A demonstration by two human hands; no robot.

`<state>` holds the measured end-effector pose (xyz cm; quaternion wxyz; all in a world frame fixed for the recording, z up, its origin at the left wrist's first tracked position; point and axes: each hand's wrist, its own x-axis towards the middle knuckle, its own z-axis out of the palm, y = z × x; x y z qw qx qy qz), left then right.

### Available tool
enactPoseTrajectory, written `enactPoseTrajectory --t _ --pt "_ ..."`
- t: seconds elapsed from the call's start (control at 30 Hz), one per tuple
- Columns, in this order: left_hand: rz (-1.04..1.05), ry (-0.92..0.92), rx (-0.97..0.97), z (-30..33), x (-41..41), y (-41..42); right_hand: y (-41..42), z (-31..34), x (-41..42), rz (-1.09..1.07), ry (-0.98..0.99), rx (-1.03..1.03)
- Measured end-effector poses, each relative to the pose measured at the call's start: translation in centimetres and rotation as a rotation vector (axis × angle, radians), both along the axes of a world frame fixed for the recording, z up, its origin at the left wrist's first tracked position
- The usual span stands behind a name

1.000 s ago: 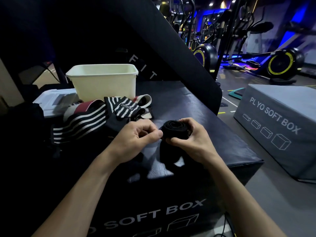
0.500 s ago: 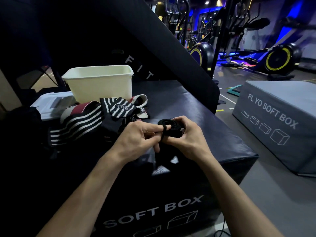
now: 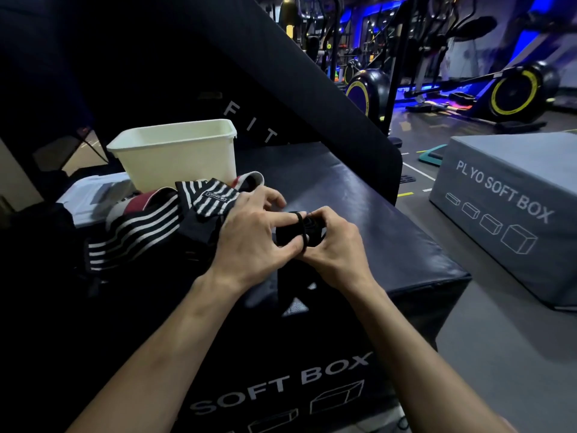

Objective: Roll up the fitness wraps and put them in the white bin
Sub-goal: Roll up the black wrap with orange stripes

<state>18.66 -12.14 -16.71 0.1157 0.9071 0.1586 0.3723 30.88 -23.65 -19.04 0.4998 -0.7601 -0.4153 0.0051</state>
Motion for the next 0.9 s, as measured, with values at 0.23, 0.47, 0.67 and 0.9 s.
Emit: enactPoseTrajectory --t 0.23,0.47,0.67,0.9 --pt "-0.183 0.151 -0.295 -0.7 0.6 0.5 -0.7 -0.4 0.7 0.220 0.058 0.021" --pt "-0.295 -0.039 -0.416 -2.3 0.9 -0.3 -2.7 0.4 1.5 0.400 0.296 0.071" --pt "-0.209 -0.145 -0.422 -3.4 1.1 -0.6 -1.5 0.5 -0.1 0.022 0.065 0.124" --pt "-0.139 -0.179 -0.360 -3.8 1.3 -0.8 -1.5 0.7 0.2 -0.012 -0.081 0.152"
